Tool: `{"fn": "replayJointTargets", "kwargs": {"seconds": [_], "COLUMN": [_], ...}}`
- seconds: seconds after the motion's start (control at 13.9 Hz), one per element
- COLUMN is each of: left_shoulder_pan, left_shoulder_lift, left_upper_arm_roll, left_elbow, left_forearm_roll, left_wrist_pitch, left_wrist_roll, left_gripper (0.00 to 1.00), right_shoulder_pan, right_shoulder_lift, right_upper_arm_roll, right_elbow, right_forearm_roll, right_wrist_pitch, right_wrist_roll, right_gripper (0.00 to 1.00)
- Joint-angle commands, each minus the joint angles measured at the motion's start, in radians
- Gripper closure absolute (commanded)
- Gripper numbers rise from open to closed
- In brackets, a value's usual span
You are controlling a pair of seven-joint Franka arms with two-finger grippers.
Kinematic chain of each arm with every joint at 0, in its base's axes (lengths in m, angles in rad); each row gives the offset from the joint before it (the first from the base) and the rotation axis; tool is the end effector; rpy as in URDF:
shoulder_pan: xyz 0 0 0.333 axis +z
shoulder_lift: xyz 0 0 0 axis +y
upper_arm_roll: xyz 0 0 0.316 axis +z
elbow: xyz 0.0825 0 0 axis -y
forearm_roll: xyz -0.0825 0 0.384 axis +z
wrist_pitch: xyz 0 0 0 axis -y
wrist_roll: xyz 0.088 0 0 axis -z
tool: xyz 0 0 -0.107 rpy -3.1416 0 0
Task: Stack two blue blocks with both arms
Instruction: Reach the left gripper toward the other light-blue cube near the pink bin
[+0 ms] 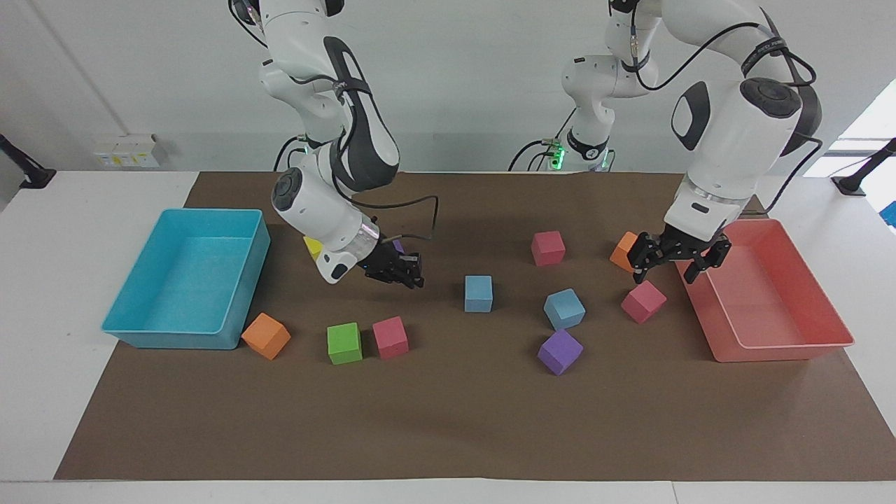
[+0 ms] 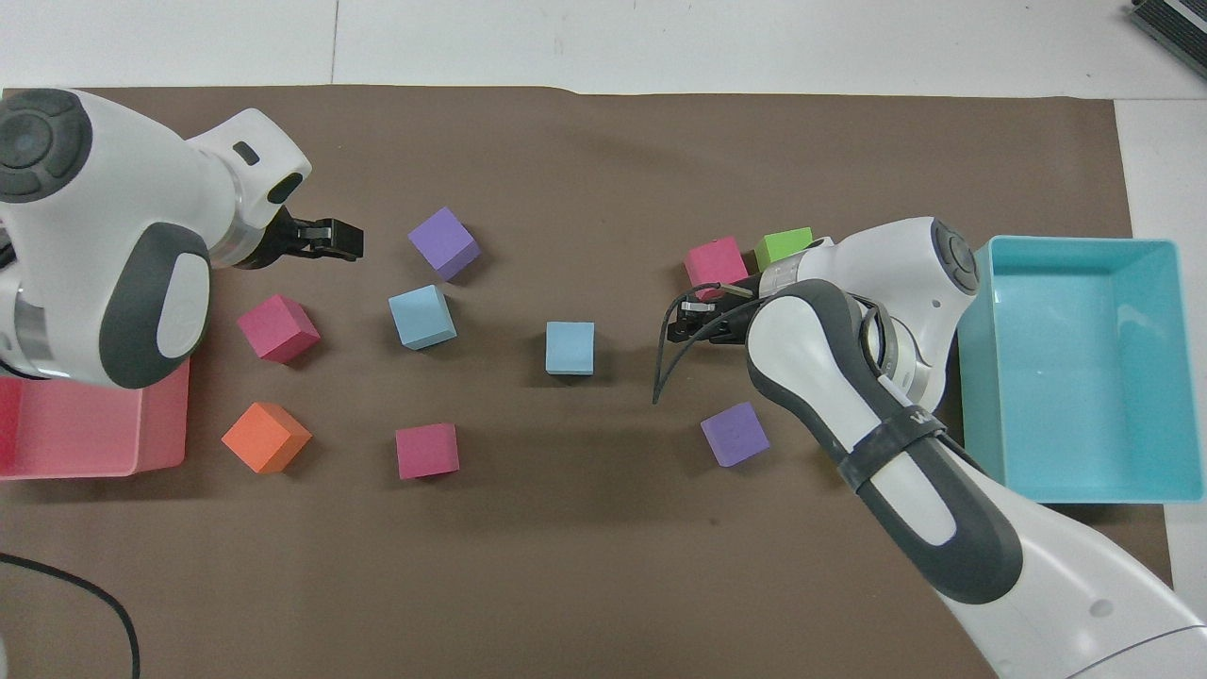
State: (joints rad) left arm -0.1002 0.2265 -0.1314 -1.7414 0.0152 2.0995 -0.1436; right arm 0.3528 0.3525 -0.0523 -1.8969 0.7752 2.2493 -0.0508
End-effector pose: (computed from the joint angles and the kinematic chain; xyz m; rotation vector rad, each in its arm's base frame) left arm 0.6229 -0.1402 0.4566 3.0919 -0.1385 0.1989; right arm 0.5956 0.2071 0.3234 -2.5574 0.1866 0.0904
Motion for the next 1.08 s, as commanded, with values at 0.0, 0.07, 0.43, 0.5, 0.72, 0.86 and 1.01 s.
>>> {"fn": "replayJointTargets", "kwargs": {"seconds": [0.0,0.07,0.43,0.5,0.72,0.86,1.01], "left_shoulder_pan": [-0.007,-0.007,-0.044,-0.052,-0.069,-0.105,-0.108], "left_shoulder_lift": [0.008,0.019,0.057,0.054,0.05,0.074,0.083], "left_upper_arm_roll": [0.013,0.013,0.013,0.012,0.012,0.012,0.013], "left_elbow": [-0.067,-0.072,-0.098,-0.11,-0.133,-0.138,-0.142], "left_forearm_roll": [-0.011,-0.011,-0.011,-0.011,-0.011,-0.011,-0.011], "left_wrist_pitch": [0.083,0.092,0.186,0.186,0.235,0.258,0.277], "left_wrist_roll": [-0.005,-0.011,-0.173,-0.236,-0.254,-0.258,-0.255], "left_gripper": [0.0,0.0,0.0,0.0,0.0,0.0,0.0], "right_shoulder_pan": [0.015,0.014,-0.005,-0.008,0.009,0.015,0.035], "right_shoulder_lift": [0.012,0.017,0.049,0.049,0.045,0.04,0.037], "right_upper_arm_roll": [0.002,0.002,0.002,0.002,0.002,0.002,0.002], "right_elbow": [-0.014,-0.016,0.001,0.001,-0.004,-0.011,-0.025], "right_forearm_roll": [0.035,0.035,0.038,0.051,0.095,0.125,0.153], "right_wrist_pitch": [0.045,0.049,0.047,0.041,0.036,0.044,0.064], "right_wrist_roll": [-0.151,-0.205,-0.448,-0.458,-0.457,-0.431,-0.388], "right_gripper": [1.0,1.0,1.0,1.0,1.0,1.0,1.0]}}
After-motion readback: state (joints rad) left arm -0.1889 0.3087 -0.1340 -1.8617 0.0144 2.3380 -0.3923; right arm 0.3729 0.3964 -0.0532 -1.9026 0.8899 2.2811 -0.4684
